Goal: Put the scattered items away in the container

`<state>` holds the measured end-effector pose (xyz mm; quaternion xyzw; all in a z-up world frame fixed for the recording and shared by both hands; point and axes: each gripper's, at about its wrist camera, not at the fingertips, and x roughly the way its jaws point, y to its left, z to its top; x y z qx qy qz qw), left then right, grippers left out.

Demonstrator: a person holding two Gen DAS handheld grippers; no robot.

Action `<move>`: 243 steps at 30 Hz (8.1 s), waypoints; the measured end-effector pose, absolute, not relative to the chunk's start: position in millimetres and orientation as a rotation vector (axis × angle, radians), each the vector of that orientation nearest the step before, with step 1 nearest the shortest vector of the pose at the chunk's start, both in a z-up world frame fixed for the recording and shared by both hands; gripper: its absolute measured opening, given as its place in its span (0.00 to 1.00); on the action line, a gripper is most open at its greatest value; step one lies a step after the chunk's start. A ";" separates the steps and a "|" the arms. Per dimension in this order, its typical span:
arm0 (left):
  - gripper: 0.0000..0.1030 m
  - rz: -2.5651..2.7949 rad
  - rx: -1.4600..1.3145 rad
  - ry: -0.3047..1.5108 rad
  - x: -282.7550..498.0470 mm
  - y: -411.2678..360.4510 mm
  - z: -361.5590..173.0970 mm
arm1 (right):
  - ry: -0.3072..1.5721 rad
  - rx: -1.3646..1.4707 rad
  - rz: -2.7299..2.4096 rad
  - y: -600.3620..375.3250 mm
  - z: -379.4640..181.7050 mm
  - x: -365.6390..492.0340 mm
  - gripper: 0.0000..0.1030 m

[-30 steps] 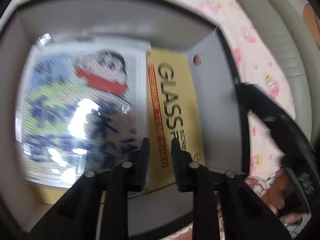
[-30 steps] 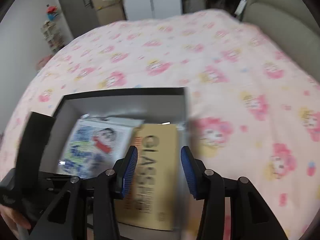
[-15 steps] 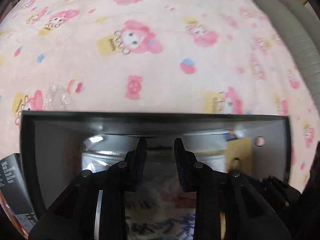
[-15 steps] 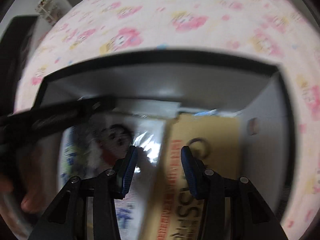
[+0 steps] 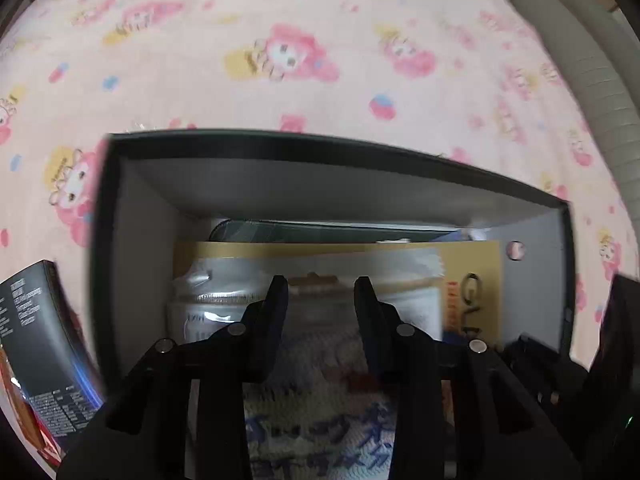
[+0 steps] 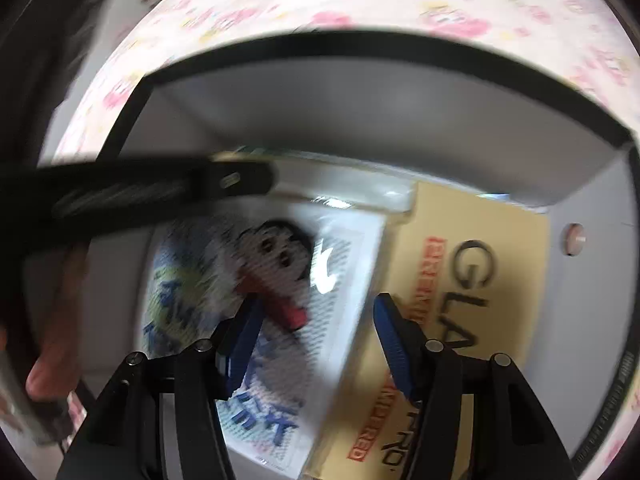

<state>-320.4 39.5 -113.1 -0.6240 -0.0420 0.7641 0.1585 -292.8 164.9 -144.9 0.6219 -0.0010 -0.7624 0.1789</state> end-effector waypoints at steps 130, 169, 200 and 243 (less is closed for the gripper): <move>0.66 1.936 -1.772 -1.349 -171.7 -179.7 -195.9 | -0.184 1.634 -2.060 -13.8 -134.5 -139.1 0.47; 0.46 2.126 -1.507 -0.891 -78.9 -115.7 -124.5 | -0.214 1.504 -2.118 98.8 -122.5 -56.8 0.31; 0.55 2.367 -1.458 -0.751 -59.1 -110.2 -116.9 | 0.003 1.377 -2.057 66.0 -125.5 -85.7 0.45; 0.35 2.051 -1.731 -0.546 -253.2 88.6 -129.3 | -0.144 1.541 -2.211 207.4 -110.0 -186.0 0.35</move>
